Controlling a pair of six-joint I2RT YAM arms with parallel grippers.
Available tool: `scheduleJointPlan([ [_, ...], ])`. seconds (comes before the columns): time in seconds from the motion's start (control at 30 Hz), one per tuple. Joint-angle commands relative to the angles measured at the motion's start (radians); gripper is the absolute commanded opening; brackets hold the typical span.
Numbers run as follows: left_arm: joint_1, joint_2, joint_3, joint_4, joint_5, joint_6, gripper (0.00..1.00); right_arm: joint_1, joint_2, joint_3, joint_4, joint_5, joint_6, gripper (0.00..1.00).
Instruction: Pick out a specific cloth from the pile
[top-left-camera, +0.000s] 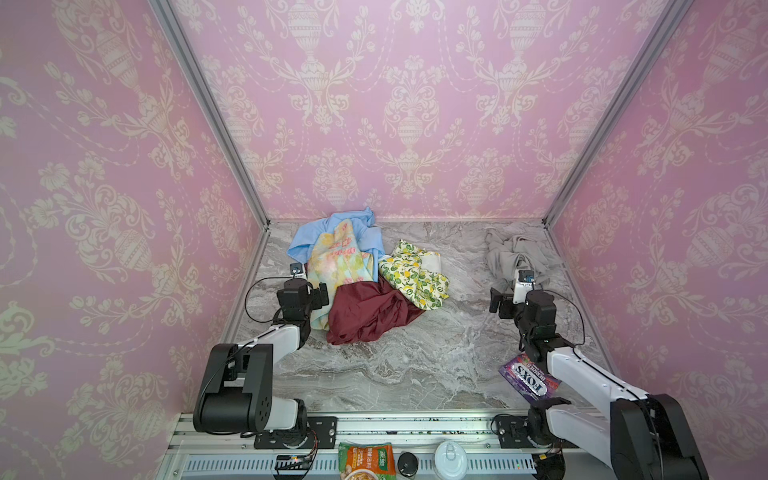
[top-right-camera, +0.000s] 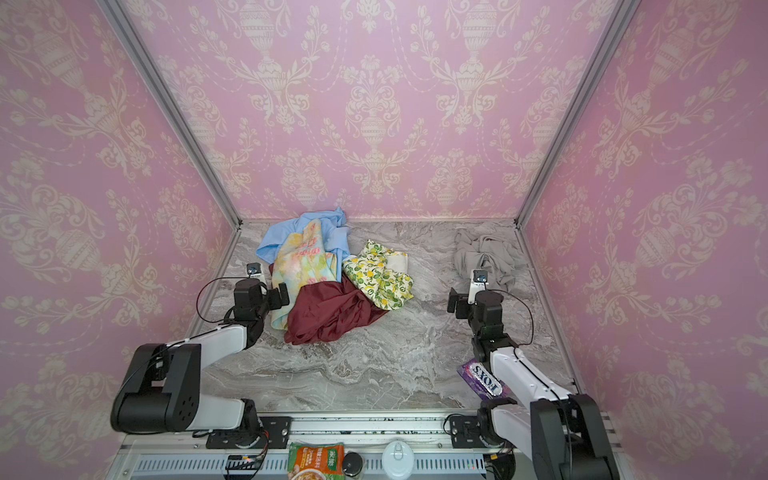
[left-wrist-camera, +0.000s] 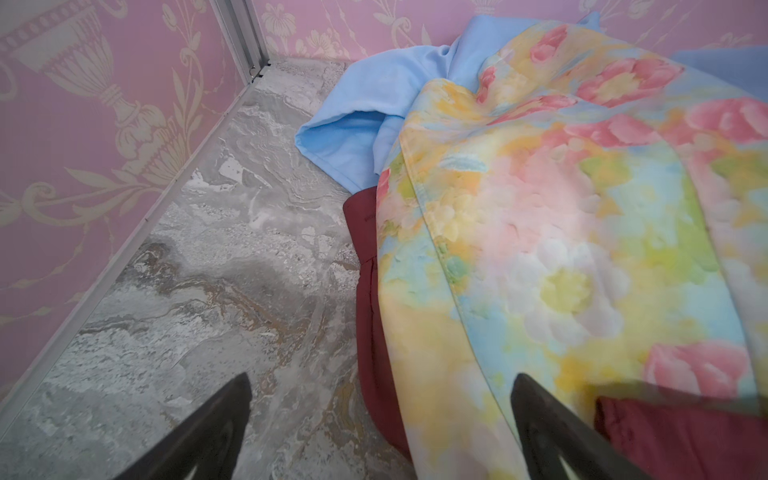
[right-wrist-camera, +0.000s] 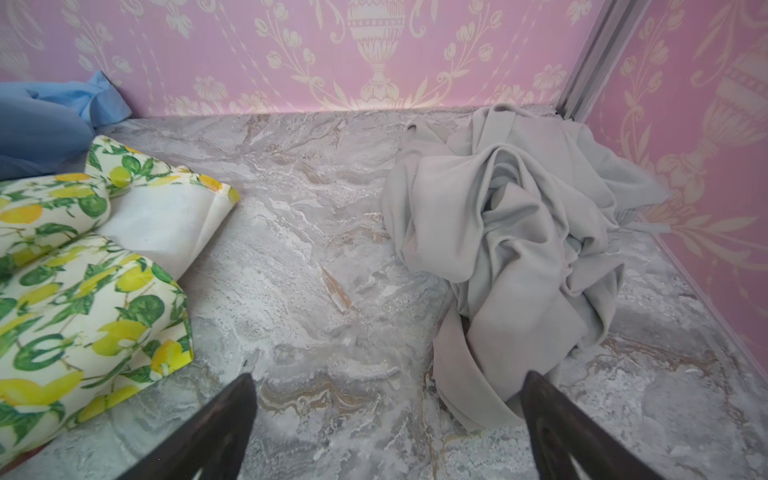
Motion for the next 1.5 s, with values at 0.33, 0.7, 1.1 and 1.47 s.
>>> scheduleJointPlan([
  [0.33, 0.034, 0.188, -0.123, 0.476, 0.106, 0.064, 0.99, -0.048, 0.391, -0.023, 0.577, -0.048, -0.027, 1.0],
  [0.7, 0.029, 0.186, -0.124, 0.479, 0.097, 0.067, 0.99, -0.071, 0.362, 0.023, 0.432, -0.097, -0.013, 1.0],
  [1.1, 0.029, 0.186, -0.124, 0.478, 0.097, 0.067, 0.99, -0.072, 0.362, 0.022, 0.435, -0.095, -0.015, 1.0],
  [1.47, 0.029, 0.187, -0.123, 0.479, 0.096, 0.067, 0.99, -0.073, 0.364, 0.037, 0.411, -0.137, -0.025, 1.0],
])
